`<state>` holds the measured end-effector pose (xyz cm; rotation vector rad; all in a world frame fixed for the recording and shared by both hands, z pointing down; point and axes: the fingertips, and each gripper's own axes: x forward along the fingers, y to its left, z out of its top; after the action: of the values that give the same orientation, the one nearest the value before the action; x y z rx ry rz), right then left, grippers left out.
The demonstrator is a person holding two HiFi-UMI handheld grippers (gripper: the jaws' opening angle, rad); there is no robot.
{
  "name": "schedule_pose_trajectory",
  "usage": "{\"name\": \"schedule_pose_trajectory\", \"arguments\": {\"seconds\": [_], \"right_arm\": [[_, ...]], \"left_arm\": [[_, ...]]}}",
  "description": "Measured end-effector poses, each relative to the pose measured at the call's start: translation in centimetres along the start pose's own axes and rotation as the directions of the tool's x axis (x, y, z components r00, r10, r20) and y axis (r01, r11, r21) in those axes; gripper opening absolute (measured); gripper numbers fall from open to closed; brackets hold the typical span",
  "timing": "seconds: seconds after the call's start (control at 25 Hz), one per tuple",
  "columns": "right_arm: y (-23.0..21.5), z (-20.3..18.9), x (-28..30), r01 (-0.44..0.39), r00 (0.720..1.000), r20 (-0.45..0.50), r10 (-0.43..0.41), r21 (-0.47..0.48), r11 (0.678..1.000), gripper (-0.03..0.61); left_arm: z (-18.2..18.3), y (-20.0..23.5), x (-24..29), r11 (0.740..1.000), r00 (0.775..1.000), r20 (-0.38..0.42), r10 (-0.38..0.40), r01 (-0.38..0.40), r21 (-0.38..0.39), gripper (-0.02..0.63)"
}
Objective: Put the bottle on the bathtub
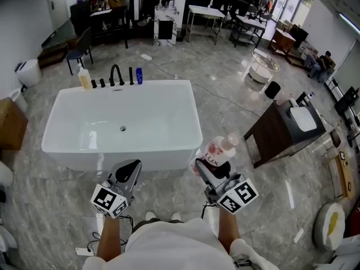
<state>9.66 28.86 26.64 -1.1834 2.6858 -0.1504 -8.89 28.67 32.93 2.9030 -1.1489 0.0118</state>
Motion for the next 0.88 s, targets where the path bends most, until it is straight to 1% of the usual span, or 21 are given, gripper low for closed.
{"name": "schedule_pose_trajectory", "arguments": {"seconds": [0.08,0.24,0.44,0.6,0.88], "right_arm": [[0.2,0.1,-0.3,-0.005,1.000,-0.004,0.005,-0.009,1.000,0.245],[0.4,0.1,-0.4,-0.020,1.000,0.000,0.020,-0.019,1.000,0.245],[1.1,-0.4,-0.4,-0.062,0.998,-0.009,0.062,0.012,0.998,0.245],[1.8,-0.5,-0.1,-0.076,0.997,-0.012,0.076,-0.003,0.997,0.245],[1.1,0.0,-0.4,-0.074,0.997,0.006,0.074,0.002,0.997,0.245]], "left_arm": [[0.0,-0.4,0.0,1.000,1.000,0.002,0.000,0.000,-0.005,-0.002],[0.4,-0.6,0.2,1.000,1.000,0.004,-0.004,0.004,0.015,-0.002],[0.1,-0.8,0.1,1.000,1.000,-0.001,-0.004,0.004,0.012,-0.002],[0.1,-0.7,-0.5,1.000,1.000,-0.003,0.003,-0.003,0.014,-0.002],[0.1,-0.9,-0.2,1.000,1.000,-0.005,0.015,-0.015,0.017,-0.002]]}}
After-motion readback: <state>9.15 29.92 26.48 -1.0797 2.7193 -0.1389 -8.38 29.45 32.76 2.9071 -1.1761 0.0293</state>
